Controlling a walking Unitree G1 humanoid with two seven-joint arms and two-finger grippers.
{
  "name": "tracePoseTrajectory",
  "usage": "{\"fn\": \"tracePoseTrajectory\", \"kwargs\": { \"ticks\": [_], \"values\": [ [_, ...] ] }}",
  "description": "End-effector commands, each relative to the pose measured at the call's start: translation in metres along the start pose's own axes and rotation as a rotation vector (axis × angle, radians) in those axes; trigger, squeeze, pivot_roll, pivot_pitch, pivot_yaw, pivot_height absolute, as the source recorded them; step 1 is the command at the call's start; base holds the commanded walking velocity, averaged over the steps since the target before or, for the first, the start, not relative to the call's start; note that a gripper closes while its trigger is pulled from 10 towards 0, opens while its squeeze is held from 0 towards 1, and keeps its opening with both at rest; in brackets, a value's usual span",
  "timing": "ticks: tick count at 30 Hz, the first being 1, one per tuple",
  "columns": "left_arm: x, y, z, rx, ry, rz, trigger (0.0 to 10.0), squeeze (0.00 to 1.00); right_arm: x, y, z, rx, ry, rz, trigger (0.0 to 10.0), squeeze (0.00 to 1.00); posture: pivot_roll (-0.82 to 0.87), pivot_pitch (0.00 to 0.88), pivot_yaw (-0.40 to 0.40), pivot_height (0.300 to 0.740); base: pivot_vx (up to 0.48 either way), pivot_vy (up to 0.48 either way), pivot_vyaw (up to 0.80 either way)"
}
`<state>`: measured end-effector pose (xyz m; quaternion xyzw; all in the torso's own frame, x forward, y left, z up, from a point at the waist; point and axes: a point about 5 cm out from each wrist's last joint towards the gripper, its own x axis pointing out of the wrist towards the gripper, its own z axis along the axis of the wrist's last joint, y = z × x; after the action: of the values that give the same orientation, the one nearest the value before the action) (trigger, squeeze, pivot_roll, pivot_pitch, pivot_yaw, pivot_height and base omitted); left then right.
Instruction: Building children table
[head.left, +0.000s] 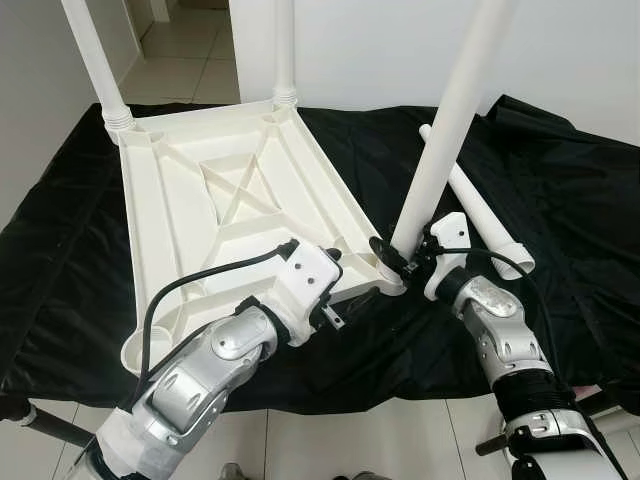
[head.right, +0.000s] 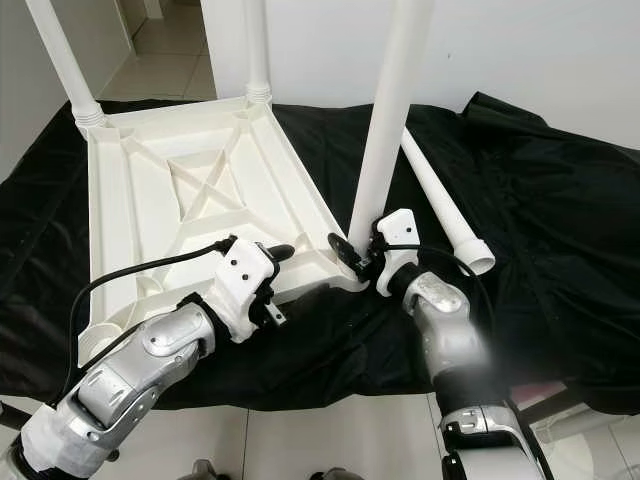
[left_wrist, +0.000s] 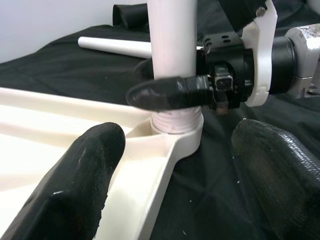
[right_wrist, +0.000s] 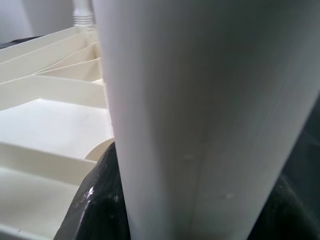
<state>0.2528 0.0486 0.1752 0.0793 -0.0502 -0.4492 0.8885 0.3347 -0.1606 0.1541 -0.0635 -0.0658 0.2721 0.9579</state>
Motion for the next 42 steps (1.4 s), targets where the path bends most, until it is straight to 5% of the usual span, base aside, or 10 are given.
{"fn": "tracePoseTrajectory", "kwargs": {
  "ticks": [1,6,8,19,20,30,32,34,35,42],
  "values": [
    [-0.001,-0.010,-0.006,-0.008,0.016,-0.155,10.0,0.00,-0.007,-0.006,-0.010,-0.005,0.059,-0.101,10.0,0.00,-0.06,0.098,-0.004,0.740,0.000,0.000,0.00],
    [0.001,-0.009,-0.007,-0.011,0.011,-0.152,10.0,0.00,-0.008,-0.002,-0.011,0.013,0.056,-0.181,10.0,0.00,-0.08,0.095,-0.005,0.740,0.000,0.000,0.00],
    [0.003,-0.009,-0.007,-0.016,0.006,-0.155,10.0,0.00,-0.012,0.007,-0.014,0.079,0.063,-0.345,10.0,0.00,-0.09,0.093,-0.007,0.740,0.000,0.000,0.00],
    [0.009,-0.012,-0.007,-0.020,-0.009,-0.167,10.0,0.00,-0.015,0.031,-0.009,0.157,0.022,-0.527,10.0,0.00,-0.12,0.085,-0.012,0.740,0.000,0.000,0.00],
    [0.010,-0.012,-0.007,-0.015,-0.011,-0.176,10.0,0.00,-0.015,0.036,-0.009,0.195,0.029,-0.645,10.0,0.00,-0.12,0.085,-0.018,0.740,0.000,0.000,0.00],
    [0.007,-0.010,-0.008,-0.014,-0.011,-0.165,10.0,0.00,-0.010,0.049,-0.001,0.224,0.019,-0.593,10.0,0.00,-0.10,0.088,-0.038,0.740,0.000,0.000,0.00],
    [0.005,-0.010,-0.008,-0.014,-0.010,-0.161,10.0,0.00,-0.012,0.046,0.001,0.219,0.018,-0.598,10.0,0.46,-0.10,0.088,-0.038,0.740,0.000,0.000,0.00],
    [0.004,-0.011,-0.009,-0.014,-0.009,-0.160,10.0,0.00,-0.012,0.045,0.001,0.218,0.014,-0.596,10.0,0.46,-0.10,0.088,-0.038,0.740,0.000,0.000,0.00],
    [0.004,-0.011,-0.009,-0.017,-0.009,-0.157,10.0,0.00,-0.013,0.042,0.002,0.216,0.006,-0.589,10.0,1.00,-0.09,0.086,-0.041,0.740,0.000,0.000,0.00],
    [0.001,-0.009,-0.008,-0.008,-0.009,-0.145,10.0,0.00,-0.017,0.028,0.006,0.171,-0.014,-0.495,10.0,1.00,-0.07,0.083,-0.050,0.740,0.000,0.000,0.00]
  ]
}}
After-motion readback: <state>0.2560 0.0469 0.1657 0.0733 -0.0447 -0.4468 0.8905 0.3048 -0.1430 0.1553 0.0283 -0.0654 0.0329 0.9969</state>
